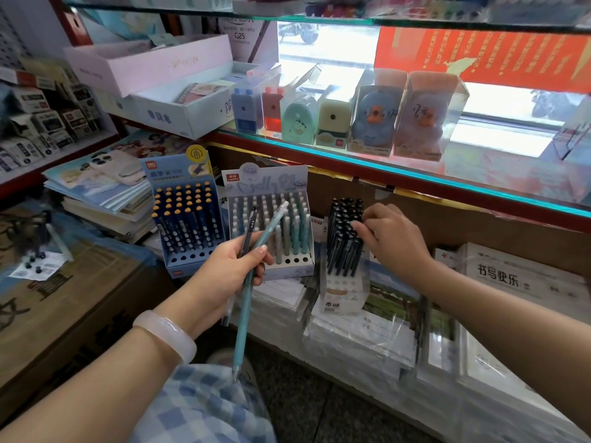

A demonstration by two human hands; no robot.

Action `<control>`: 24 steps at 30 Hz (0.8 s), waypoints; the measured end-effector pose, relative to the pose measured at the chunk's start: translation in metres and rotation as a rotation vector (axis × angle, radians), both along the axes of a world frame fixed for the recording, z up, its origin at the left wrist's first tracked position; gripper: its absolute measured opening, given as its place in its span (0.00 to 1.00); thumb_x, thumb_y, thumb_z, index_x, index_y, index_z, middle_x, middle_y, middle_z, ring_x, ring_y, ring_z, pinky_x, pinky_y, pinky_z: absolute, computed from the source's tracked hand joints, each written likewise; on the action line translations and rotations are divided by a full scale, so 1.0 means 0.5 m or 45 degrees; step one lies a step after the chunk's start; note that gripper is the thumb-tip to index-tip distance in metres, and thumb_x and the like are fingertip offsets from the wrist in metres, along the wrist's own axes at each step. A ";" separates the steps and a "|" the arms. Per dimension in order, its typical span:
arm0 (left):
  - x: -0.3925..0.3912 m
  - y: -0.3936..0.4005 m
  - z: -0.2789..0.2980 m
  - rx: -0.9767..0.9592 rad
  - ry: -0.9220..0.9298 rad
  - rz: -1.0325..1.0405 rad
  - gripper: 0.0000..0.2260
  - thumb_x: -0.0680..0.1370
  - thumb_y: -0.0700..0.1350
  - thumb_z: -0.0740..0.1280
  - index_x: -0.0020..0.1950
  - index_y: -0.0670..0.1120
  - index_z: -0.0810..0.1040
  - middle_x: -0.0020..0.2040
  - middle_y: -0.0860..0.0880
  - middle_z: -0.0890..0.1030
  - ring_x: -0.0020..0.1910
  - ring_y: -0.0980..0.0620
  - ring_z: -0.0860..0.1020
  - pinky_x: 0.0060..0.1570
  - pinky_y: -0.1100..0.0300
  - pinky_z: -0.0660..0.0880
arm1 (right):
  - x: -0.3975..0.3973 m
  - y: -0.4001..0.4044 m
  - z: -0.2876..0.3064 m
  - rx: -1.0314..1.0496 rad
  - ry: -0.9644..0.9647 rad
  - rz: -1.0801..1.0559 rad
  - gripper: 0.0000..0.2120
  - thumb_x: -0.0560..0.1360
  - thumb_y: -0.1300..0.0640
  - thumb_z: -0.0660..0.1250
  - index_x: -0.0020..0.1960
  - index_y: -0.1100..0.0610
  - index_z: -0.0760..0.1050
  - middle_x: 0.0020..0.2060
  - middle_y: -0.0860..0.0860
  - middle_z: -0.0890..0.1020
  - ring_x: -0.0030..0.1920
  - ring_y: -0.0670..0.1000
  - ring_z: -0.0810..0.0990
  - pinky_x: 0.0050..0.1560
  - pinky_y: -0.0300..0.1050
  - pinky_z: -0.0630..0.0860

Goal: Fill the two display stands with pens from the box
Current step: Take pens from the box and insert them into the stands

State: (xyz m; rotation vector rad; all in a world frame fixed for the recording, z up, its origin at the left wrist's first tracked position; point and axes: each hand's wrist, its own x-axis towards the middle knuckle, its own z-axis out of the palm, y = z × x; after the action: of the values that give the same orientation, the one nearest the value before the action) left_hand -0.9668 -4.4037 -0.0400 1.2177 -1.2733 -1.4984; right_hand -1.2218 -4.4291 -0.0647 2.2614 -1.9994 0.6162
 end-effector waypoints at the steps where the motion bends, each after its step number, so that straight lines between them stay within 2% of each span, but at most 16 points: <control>1: -0.001 0.001 0.001 0.001 -0.003 0.000 0.08 0.80 0.36 0.58 0.50 0.44 0.76 0.36 0.47 0.76 0.31 0.55 0.71 0.28 0.66 0.71 | 0.011 -0.004 0.013 -0.028 -0.054 -0.015 0.21 0.80 0.47 0.56 0.46 0.61 0.81 0.51 0.50 0.78 0.49 0.47 0.72 0.46 0.43 0.72; 3: -0.003 0.005 0.004 -0.002 -0.021 -0.023 0.07 0.80 0.36 0.58 0.50 0.41 0.76 0.37 0.47 0.76 0.31 0.55 0.71 0.29 0.67 0.71 | 0.046 -0.009 0.043 -0.025 -0.284 -0.016 0.19 0.80 0.48 0.56 0.49 0.61 0.80 0.50 0.51 0.77 0.48 0.47 0.74 0.47 0.41 0.71; 6: -0.003 0.011 0.006 -0.029 -0.097 -0.083 0.07 0.79 0.37 0.59 0.52 0.40 0.77 0.35 0.48 0.76 0.32 0.55 0.72 0.32 0.66 0.72 | 0.115 -0.008 0.087 0.372 -0.842 0.111 0.16 0.80 0.50 0.57 0.61 0.58 0.73 0.48 0.50 0.79 0.46 0.45 0.78 0.48 0.40 0.77; 9: -0.001 0.014 0.012 -0.058 -0.162 -0.094 0.07 0.79 0.37 0.60 0.50 0.41 0.77 0.31 0.52 0.75 0.32 0.56 0.72 0.32 0.66 0.72 | 0.164 -0.002 0.104 0.632 -1.273 0.200 0.12 0.80 0.56 0.60 0.61 0.60 0.72 0.46 0.54 0.82 0.44 0.47 0.82 0.46 0.39 0.81; 12: 0.004 0.009 0.013 -0.080 -0.235 -0.070 0.06 0.79 0.39 0.61 0.49 0.45 0.78 0.34 0.50 0.74 0.34 0.54 0.72 0.36 0.64 0.73 | 0.183 -0.005 0.112 0.654 -1.470 0.202 0.10 0.79 0.60 0.62 0.58 0.61 0.74 0.44 0.55 0.82 0.39 0.45 0.82 0.40 0.35 0.80; 14: 0.009 0.002 0.010 -0.091 -0.292 -0.020 0.06 0.79 0.41 0.61 0.47 0.46 0.78 0.34 0.49 0.73 0.35 0.53 0.71 0.38 0.62 0.71 | 0.184 -0.015 0.121 0.615 -1.526 0.186 0.10 0.78 0.61 0.62 0.59 0.61 0.73 0.46 0.55 0.81 0.40 0.45 0.82 0.41 0.35 0.80; 17: 0.016 -0.014 0.001 -0.069 -0.311 0.115 0.09 0.81 0.42 0.58 0.53 0.45 0.77 0.40 0.50 0.74 0.37 0.54 0.70 0.38 0.63 0.70 | 0.168 -0.044 0.136 0.391 -1.477 0.072 0.10 0.78 0.61 0.63 0.59 0.60 0.71 0.48 0.57 0.80 0.42 0.49 0.82 0.43 0.39 0.81; 21: 0.032 -0.027 -0.016 -0.043 -0.290 0.253 0.15 0.80 0.32 0.54 0.60 0.44 0.75 0.46 0.51 0.74 0.40 0.55 0.71 0.37 0.65 0.71 | 0.132 -0.065 0.120 0.051 -0.875 0.027 0.09 0.78 0.59 0.64 0.57 0.58 0.70 0.46 0.53 0.81 0.45 0.50 0.82 0.48 0.46 0.81; 24: 0.033 -0.030 -0.021 -0.008 -0.210 0.259 0.16 0.78 0.29 0.53 0.60 0.41 0.74 0.45 0.49 0.74 0.41 0.55 0.73 0.38 0.66 0.75 | 0.124 -0.059 0.069 0.105 -0.529 0.063 0.08 0.79 0.59 0.61 0.57 0.59 0.69 0.45 0.54 0.81 0.42 0.52 0.82 0.46 0.51 0.81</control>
State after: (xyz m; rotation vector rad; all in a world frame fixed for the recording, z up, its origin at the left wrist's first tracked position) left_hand -0.9503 -4.4186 -0.0505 1.4450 -1.2178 -1.2681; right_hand -1.1598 -4.4587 -0.0304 2.3941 -2.1775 1.1082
